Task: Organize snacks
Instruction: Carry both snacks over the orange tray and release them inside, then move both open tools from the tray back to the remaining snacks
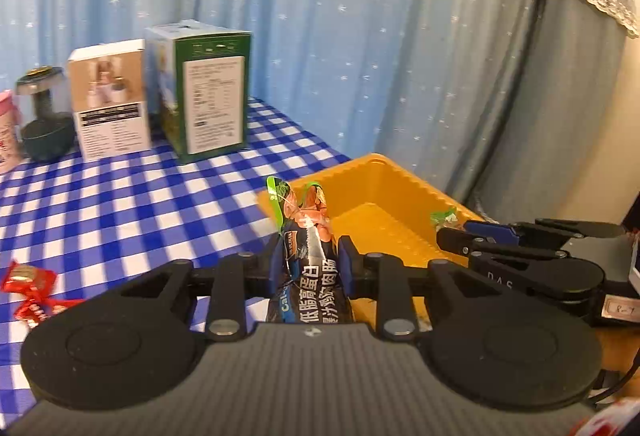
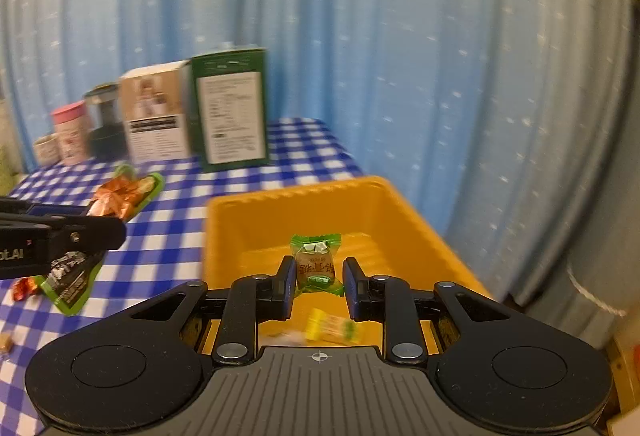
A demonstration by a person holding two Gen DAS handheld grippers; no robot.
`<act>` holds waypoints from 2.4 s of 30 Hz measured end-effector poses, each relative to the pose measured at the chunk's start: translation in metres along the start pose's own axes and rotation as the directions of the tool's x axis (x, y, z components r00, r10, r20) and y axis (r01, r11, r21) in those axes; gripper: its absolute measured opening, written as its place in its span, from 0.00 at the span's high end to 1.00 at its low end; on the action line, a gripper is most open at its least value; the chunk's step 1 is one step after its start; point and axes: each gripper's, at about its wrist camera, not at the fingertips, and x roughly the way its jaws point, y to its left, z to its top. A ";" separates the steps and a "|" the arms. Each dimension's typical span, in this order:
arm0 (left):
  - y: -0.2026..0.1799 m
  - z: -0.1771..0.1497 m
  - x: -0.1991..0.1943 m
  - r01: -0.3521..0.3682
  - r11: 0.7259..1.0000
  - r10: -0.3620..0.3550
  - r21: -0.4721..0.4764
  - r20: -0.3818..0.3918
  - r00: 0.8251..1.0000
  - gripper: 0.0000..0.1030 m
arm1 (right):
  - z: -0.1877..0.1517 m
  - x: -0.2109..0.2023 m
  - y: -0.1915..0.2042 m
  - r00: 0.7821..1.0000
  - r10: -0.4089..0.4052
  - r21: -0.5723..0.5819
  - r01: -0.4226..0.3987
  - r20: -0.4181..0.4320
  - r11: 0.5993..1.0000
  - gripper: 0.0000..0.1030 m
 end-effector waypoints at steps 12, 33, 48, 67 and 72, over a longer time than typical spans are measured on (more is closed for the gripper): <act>-0.038 -0.001 0.035 0.082 0.995 -0.080 0.049 -0.045 0.996 0.75 | -0.002 -0.005 -0.036 0.997 -0.069 0.094 0.070 -0.017 0.993 0.75; -0.034 -0.001 0.067 0.084 0.996 -0.081 0.039 -0.058 0.995 0.66 | -0.004 0.009 -0.047 0.995 -0.086 0.139 0.092 -0.050 0.986 0.75; -0.018 0.000 0.055 0.033 0.999 -0.032 0.019 -0.051 0.998 0.66 | -0.003 0.007 -0.048 0.997 -0.071 0.153 0.076 -0.039 0.985 0.75; -0.008 0.000 0.046 0.008 1.000 -0.009 -0.013 -0.045 0.999 0.56 | 0.001 -0.004 -0.058 0.995 -0.086 0.237 0.073 0.046 0.969 0.41; -0.001 0.001 0.036 -0.007 1.000 0.006 -0.024 -0.030 1.000 0.53 | 0.003 -0.004 -0.050 0.996 -0.077 0.217 0.064 0.049 0.974 0.41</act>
